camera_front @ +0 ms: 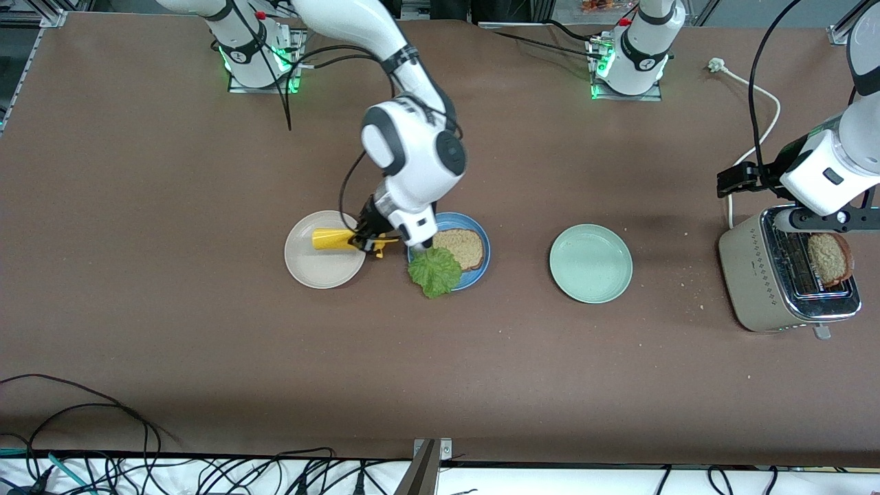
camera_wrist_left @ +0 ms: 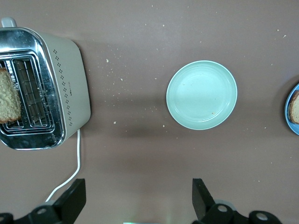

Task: Make sandwich in blue plate with both arms

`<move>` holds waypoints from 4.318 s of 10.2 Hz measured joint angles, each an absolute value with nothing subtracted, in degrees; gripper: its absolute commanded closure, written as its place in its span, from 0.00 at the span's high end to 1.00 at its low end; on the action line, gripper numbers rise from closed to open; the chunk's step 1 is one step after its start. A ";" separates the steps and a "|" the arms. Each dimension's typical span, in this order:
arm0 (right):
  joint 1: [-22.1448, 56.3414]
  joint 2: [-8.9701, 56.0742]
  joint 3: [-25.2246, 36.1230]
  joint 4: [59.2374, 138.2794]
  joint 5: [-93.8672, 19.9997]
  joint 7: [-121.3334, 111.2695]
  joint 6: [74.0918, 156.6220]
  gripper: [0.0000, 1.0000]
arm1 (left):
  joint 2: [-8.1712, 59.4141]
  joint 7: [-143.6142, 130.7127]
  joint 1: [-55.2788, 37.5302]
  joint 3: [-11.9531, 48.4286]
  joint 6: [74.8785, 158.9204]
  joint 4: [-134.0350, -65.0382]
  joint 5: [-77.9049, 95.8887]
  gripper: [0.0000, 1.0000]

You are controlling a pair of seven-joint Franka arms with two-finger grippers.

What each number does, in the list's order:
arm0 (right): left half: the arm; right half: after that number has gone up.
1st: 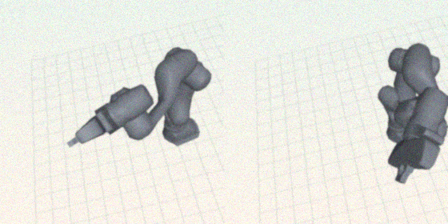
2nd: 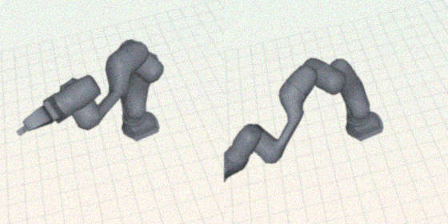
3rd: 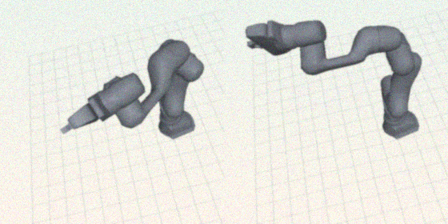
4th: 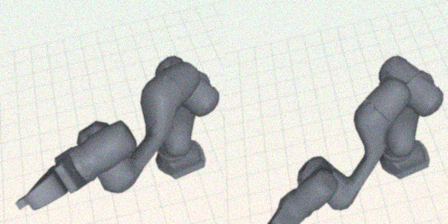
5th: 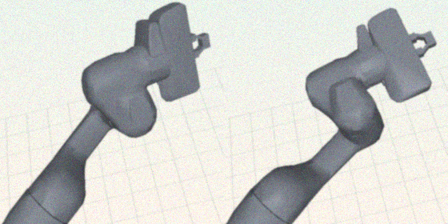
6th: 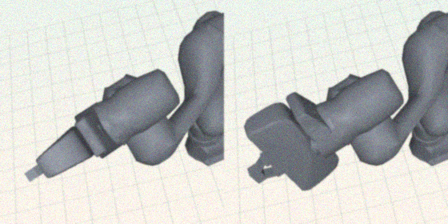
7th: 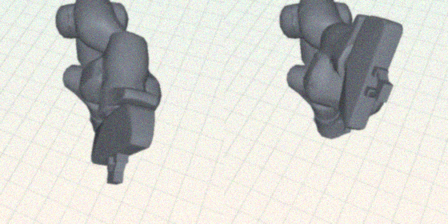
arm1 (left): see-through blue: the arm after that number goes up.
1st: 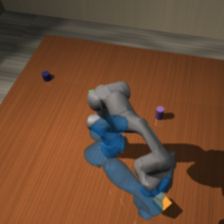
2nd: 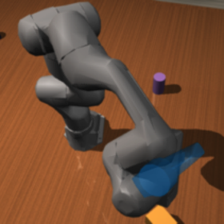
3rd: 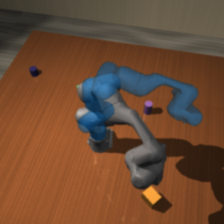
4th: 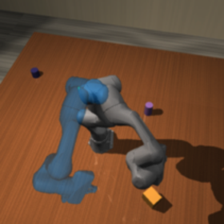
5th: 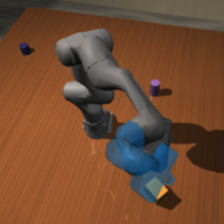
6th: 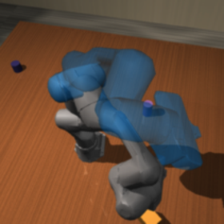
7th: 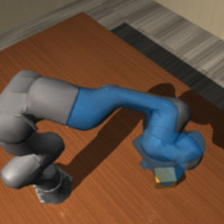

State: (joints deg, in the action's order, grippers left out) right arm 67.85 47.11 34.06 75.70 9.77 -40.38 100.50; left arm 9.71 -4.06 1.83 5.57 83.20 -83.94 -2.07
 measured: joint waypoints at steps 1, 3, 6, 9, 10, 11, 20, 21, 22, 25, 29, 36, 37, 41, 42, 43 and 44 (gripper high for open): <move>70.79 49.03 34.00 75.72 14.06 -37.95 100.51 0.07 | 9.74 -4.06 1.84 5.56 83.21 -83.93 -2.07 1.00; 75.17 52.50 34.08 75.70 18.84 -34.89 100.49 0.07 | 9.88 -4.06 1.85 5.51 83.20 -83.92 -2.07 1.00; 75.40 53.05 35.14 75.57 19.47 -34.72 100.51 0.05 | 10.09 -4.06 1.86 5.49 83.21 -83.92 -2.07 1.00; 74.84 51.98 36.81 75.09 15.42 -35.98 100.49 0.05 | 10.10 -4.06 2.15 5.24 83.28 -82.40 -2.08 1.00; 74.20 50.87 37.95 74.98 12.01 -38.18 100.48 0.05 | 10.10 -4.06 2.80 5.08 83.28 -81.34 -2.10 1.00; 73.06 49.28 39.33 74.94 7.90 -40.97 100.39 0.05 | 10.10 -4.05 4.31 4.85 83.27 -80.63 -2.11 1.00; 51.98 43.58 43.98 75.12 -34.67 -71.42 93.74 0.05 | 20.06 8.33 21.63 4.06 92.83 -80.69 -4.49 1.00; 48.53 43.29 44.08 75.14 -38.52 -76.95 90.98 0.05 | 21.65 9.39 22.58 4.07 94.35 -80.67 -4.49 1.00; 44.75 43.14 44.08 75.17 -41.78 -83.16 88.42 0.05 | 22.87 9.73 22.90 4.08 95.41 -80.65 -4.49 1.00; 34.90 43.15 43.74 76.50 -49.07 -100.53 81.06 0.05 | 25.95 12.77 23.76 4.10 99.54 -80.66 -5.51 1.00; 27.85 43.87 42.97 82.01 -52.79 -120.39 76.54 0.05 | 28.38 14.87 25.50 4.09 101.31 -80.62 -5.76 0.99; 24.54 47.44 42.30 87.43 -53.20 -140.28 76.49 0.05 | 30.93 14.93 26.04 4.13 103.31 -80.35 -5.76 0.00; 23.50 47.79 41.08 87.63 -53.66 -142.00 76.49 0.05 | 30.93 14.93 26.08 4.12 103.19 -80.32 -5.76 0.00; 18.58 49.54 35.89 87.67 -55.37 -146.25 76.63 0.72 | 30.86 14.93 26.31 4.13 102.31 -80.09 -5.76 0.00; 18.34 49.98 35.86 87.67 -55.99 -146.57 76.48 1.00 | 30.57 14.93 26.36 4.14 101.55 -79.72 -5.76 0.00; 18.12 50.08 35.81 87.67 -56.66 -146.58 76.51 1.00 | 29.63 14.93 26.38 4.23 99.65 -79.14 -5.76 0.00; 18.03 50.30 35.76 87.67 -57.04 -146.64 76.53 1.00 | 27.92 15.33 26.42 4.56 97.41 -78.55 -5.76 0.00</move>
State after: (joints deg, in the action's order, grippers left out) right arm 18.03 50.30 35.76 87.67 -57.04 -146.64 76.53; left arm 27.92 15.33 26.42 4.56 97.41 -78.55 -5.76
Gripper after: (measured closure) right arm 0.656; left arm 0.925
